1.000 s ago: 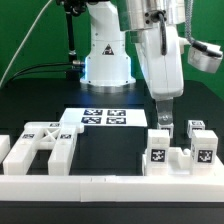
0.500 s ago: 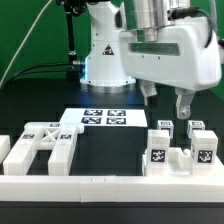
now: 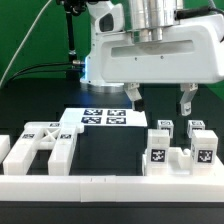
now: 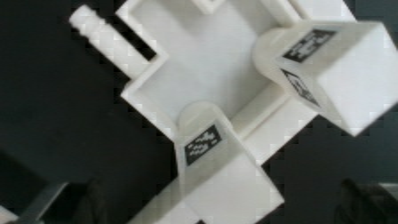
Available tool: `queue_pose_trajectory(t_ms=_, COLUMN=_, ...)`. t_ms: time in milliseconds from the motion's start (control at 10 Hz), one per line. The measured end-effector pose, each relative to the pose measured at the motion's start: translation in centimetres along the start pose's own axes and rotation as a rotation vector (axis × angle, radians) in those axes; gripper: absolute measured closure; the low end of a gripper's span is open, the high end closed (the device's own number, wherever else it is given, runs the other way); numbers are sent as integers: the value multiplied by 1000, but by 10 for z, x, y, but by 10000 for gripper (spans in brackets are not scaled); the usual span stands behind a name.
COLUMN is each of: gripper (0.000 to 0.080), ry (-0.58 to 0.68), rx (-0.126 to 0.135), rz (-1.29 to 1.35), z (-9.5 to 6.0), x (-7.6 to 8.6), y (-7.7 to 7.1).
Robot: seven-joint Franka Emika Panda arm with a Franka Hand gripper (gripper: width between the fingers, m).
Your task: Assemble chair
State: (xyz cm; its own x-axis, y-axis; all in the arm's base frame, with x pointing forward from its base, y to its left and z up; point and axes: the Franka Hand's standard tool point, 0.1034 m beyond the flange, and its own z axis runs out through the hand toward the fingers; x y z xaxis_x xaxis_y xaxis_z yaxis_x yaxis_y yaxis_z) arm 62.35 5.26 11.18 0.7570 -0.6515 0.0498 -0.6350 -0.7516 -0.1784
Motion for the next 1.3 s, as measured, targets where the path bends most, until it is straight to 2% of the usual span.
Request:
queue_pose_trajectory(t_ms=100, gripper=151, ry=62, rx=-1, rz=-102, z=11, x=-10, y=7)
queue_pose_trajectory(t_ms=200, gripper=151, ry=84, rx=-21, rz=-259, z=21, x=-21, y=20)
queue_pose_trajectory(t_ms=300, gripper=151, ry=117, rx=-24, rz=-339, z=26, x=-22, y=28)
queue_pose_trajectory(t_ms=500, gripper=151, ry=214, rx=-50, rz=-644, z=42, x=-15, y=46)
queue_pose_trajectory(t_ms=600, gripper=151, ry=292, rx=-40, rz=-715, z=44, x=-6, y=43)
queue_pose_trajectory(t_ms=900, gripper=151, ry=285, rx=-37, rz=-706, z=47, x=-7, y=44)
queue_pose_trajectory(t_ms=1000, gripper=151, ry=309, rx=-40, rz=-713, z=50, x=0, y=46)
queue_pose_trajectory(t_ms=1300, gripper=151, ry=312, rx=-38, rz=-714, z=71, x=5, y=37)
